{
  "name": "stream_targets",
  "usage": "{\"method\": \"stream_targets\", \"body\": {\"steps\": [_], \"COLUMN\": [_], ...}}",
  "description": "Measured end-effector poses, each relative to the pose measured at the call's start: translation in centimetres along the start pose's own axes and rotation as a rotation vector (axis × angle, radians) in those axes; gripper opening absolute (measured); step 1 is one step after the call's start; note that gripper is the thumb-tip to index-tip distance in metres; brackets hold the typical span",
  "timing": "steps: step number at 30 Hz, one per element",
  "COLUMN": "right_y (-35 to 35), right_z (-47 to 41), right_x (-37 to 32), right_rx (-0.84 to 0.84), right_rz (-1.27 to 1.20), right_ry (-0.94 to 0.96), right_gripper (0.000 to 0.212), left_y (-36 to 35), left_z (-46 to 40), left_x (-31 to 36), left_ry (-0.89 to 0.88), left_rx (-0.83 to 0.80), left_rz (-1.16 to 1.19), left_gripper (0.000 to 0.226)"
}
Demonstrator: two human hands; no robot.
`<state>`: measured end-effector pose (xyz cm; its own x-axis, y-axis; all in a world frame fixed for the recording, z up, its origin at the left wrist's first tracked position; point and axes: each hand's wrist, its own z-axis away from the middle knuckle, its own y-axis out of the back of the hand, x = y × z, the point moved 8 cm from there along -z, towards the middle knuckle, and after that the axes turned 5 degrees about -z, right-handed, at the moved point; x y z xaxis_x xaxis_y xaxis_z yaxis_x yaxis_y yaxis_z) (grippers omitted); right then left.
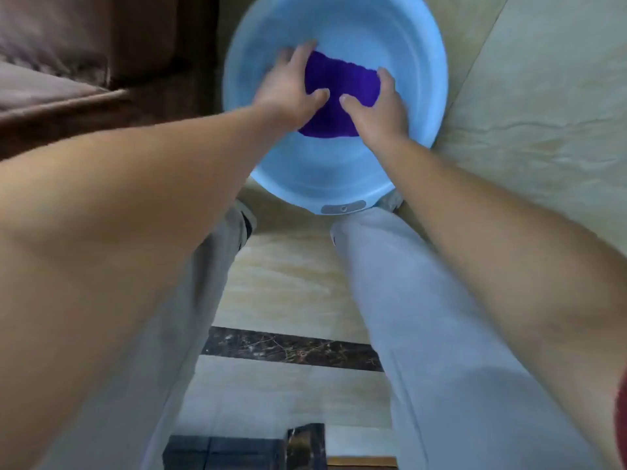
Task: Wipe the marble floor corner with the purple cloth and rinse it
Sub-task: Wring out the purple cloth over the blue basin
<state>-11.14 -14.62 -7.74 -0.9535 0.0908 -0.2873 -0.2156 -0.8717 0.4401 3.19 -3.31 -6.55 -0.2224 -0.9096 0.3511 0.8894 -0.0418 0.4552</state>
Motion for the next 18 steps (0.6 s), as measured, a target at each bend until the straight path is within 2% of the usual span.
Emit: {"method": "stream_targets", "body": {"steps": [5,9,11,12,15,18], "right_y": [-2.0,-2.8,-2.5,-2.3,-0.2,3.3], "right_z": [-3.6,-3.9,-2.4,-1.1,3.8,9.8], "right_x": [1.3,3.2,3.3,3.0,1.2,-2.5], "right_rx": [0.023,-0.09,-0.138,-0.161,-0.176,-0.117], "right_rz": [-0.071,-0.229,-0.274,-0.27,-0.281,-0.328], "right_ry": [-0.068,-0.193,-0.25,-0.266,-0.3,-0.279], "right_gripper": [0.081,0.05,0.027,0.022,0.029,0.017], "left_y": [-3.5,-5.2,-4.7,-4.3,-1.3,3.2], "left_z": [-3.8,-3.3,-1.6,-0.4,4.4,10.3], "left_x": [-1.1,-2.1,-2.8,-3.1,-3.0,-1.4], "left_ry": [0.132,0.3,0.353,0.369,0.405,0.389], "left_rx": [-0.121,-0.236,-0.276,-0.293,-0.311,-0.264], "left_rz": [0.09,0.279,0.293,0.311,0.42,0.547], "left_gripper": [0.075,0.057,0.043,0.04,0.041,0.035]}}
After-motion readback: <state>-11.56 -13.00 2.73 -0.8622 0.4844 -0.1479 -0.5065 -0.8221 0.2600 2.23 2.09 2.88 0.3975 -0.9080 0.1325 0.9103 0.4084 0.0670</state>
